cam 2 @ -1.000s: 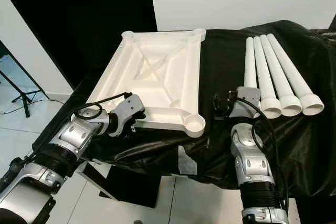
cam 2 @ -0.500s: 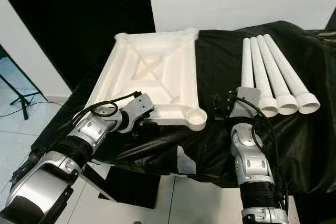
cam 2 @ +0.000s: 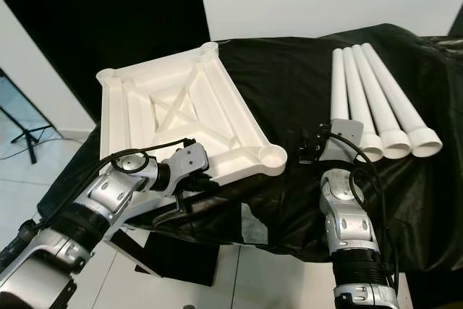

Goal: Building children table

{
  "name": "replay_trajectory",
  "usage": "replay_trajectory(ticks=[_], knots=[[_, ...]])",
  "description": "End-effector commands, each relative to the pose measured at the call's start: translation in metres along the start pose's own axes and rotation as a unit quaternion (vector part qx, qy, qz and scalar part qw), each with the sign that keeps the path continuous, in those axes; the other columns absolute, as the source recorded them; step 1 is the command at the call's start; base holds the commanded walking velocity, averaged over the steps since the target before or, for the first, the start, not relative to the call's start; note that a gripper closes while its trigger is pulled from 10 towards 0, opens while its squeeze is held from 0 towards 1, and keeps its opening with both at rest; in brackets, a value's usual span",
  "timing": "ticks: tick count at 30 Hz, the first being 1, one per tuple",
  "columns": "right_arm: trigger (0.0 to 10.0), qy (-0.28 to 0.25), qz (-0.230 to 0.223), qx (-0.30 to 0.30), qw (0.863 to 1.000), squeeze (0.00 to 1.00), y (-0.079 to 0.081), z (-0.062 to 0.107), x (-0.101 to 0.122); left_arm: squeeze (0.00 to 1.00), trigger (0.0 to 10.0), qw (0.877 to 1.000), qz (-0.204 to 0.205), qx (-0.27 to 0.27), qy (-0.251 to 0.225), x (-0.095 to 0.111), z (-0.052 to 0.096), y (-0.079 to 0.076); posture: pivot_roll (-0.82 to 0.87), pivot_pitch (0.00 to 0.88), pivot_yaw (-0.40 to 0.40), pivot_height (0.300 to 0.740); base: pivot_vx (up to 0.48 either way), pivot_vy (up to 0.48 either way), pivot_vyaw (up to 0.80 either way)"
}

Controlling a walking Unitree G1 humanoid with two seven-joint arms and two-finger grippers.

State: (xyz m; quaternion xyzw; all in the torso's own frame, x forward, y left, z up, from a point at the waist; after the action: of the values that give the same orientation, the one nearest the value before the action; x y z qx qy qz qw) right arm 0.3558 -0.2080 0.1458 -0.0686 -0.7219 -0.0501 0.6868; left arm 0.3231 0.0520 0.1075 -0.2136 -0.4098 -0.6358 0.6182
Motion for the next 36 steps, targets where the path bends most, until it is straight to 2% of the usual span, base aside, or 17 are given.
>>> replay_trajectory(ticks=[1, 2, 4, 5, 7, 11, 12, 13, 18, 19, 20, 21, 22, 26, 29, 30, 36], knots=[[10.0, 0.004, 0.001, 0.005, 1.0, 0.0, 0.005, -0.001, -0.002, 0.0, 2.4, 1.0, -0.022, -0.019, -0.013, 0.007, 0.002, -0.004, 0.0, 0.0, 0.103, 0.74, 0.0, 0.0, 0.0], [10.0, 0.003, -0.001, 0.004, 1.0, 0.0, 0.005, -0.001, -0.002, 0.0, 0.0, 0.999, -0.03, -0.03, -0.018, 0.01, 0.002, -0.01, 0.0, 0.0, 0.102, 0.74, 0.0, 0.0, 0.0], [10.0, 0.002, -0.002, 0.002, 1.0, 0.0, 0.005, -0.002, -0.002, 0.0, 0.3, 0.998, -0.035, -0.036, -0.024, 0.012, 0.002, -0.015, 0.0, 0.0, 0.102, 0.74, 0.0, 0.0, 0.0], [10.0, 0.002, -0.003, 0.0, 1.0, 0.0, 0.005, -0.002, -0.002, 0.0, 4.0, 0.998, -0.039, -0.039, -0.029, 0.015, 0.0, -0.019, 0.0, 0.0, 0.102, 0.74, 0.0, 0.0, 0.0], [10.0, 0.001, -0.004, -0.004, 1.0, 0.0, 0.005, -0.003, -0.002, 0.0, 10.0, 0.998, -0.045, -0.042, -0.033, 0.018, -0.002, -0.025, 0.0, 0.0, 0.103, 0.74, 0.0, 0.0, 0.0], [10.0, 0.002, -0.006, -0.011, 1.0, 0.0, 0.004, -0.003, -0.002, 0.0, 10.0, 0.998, -0.043, -0.044, -0.028, 0.019, -0.006, -0.031, 0.01, 0.0, 0.104, 0.74, 0.0, 0.0, 0.0], [10.0, 0.002, -0.01, -0.018, 1.0, 0.0, 0.003, -0.004, -0.003, 0.33, 10.0, 0.998, -0.039, -0.047, -0.025, 0.018, -0.009, -0.035, 0.01, 0.0, 0.105, 0.74, 0.0, 0.0, 0.0], [10.0, 0.001, -0.014, -0.024, 1.0, 0.0, 0.003, -0.005, -0.002, 1.0, 10.0, 0.998, -0.035, -0.053, -0.026, 0.019, -0.01, -0.039, 0.01, 0.0, 0.106, 0.74, 0.0, 0.0, 0.0], [10.0, -0.002, -0.023, -0.035, 0.999, 0.0, 0.002, -0.006, 0.0, 1.0, 10.0, 0.997, -0.034, -0.059, -0.028, 0.021, -0.01, -0.046, 0.01, 0.0, 0.108, 0.74, 0.0, 0.0, 0.0], [10.0, -0.004, -0.026, -0.041, 0.999, 0.0, 0.002, -0.006, 0.0, 0.77, 10.0, 0.998, -0.036, -0.05, -0.028, 0.022, -0.01, -0.044, 0.01, 0.0, 0.107, 0.74, 0.0, 0.0, 0.0], [10.0, -0.004, -0.026, -0.041, 0.999, 0.0, 0.002, -0.006, 0.0, 0.77, 10.0, 0.998, -0.036, -0.05, -0.028, 0.022, -0.01, -0.044, 0.01, 0.0, 0.107, 0.74, 0.0, 0.0, 0.0], [10.0, -0.005, -0.028, -0.047, 0.998, 0.0, 0.001, -0.006, 0.001, 0.56, 10.0, 0.998, -0.039, -0.045, -0.032, 0.025, -0.009, -0.043, 0.0, 0.0, 0.106, 0.74, 0.0, 0.0, 0.0], [10.0, -0.007, -0.031, -0.053, 0.998, 0.0, 0.0, -0.006, 0.002, 0.0, 10.0, 0.998, -0.04, -0.035, -0.037, 0.028, -0.008, -0.041, 0.0, 0.0, 0.107, 0.74, 0.0, 0.0, 0.0], [10.0, -0.009, -0.034, -0.059, 0.998, 0.0, -0.001, -0.007, 0.004, 0.0, 10.0, 0.998, -0.041, -0.02, -0.043, 0.032, -0.006, -0.037, 0.0, 0.0, 0.105, 0.74, 0.0, 0.0, 0.0], [10.0, -0.008, -0.037, -0.085, 0.996, 0.0, -0.007, -0.006, 0.006, 0.0, 10.0, 0.997, -0.03, 0.013, -0.07, 0.04, -0.002, -0.03, -0.01, 0.0, 0.1, 0.74, 0.0, 0.0, 0.0], [10.0, -0.003, -0.038, -0.106, 0.994, 0.0, -0.013, -0.005, 0.006, 0.0, 10.0, 0.993, -0.013, 0.049, -0.104, 0.051, 0.002, -0.022, -0.01, 0.0, 0.094, 0.74, 0.0, 0.0, 0.0], [10.0, 0.028, -0.028, -0.126, 0.991, 0.0, -0.021, -0.005, -0.002, 0.0, 10.0, 0.987, 0.01, 0.089, -0.132, 0.059, 0.006, -0.017, -0.01, 0.0, 0.076, 0.74, 0.0, 0.0, 0.0]])
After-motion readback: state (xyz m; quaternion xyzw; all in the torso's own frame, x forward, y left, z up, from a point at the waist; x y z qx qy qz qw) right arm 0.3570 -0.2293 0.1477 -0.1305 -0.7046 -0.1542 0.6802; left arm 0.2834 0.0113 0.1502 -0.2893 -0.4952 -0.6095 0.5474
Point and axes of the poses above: a point about 5 cm out from each wrist's last joint towards the gripper, its own z axis pointing back from the gripper into the wrist, its own x axis along the axis of the wrist's last joint, y = z × x, the point moved 4 cm from there along -z, pointing out of the wrist towards the gripper, and after that the axes turned 3 degrees about -z, right-handed, at the moved point
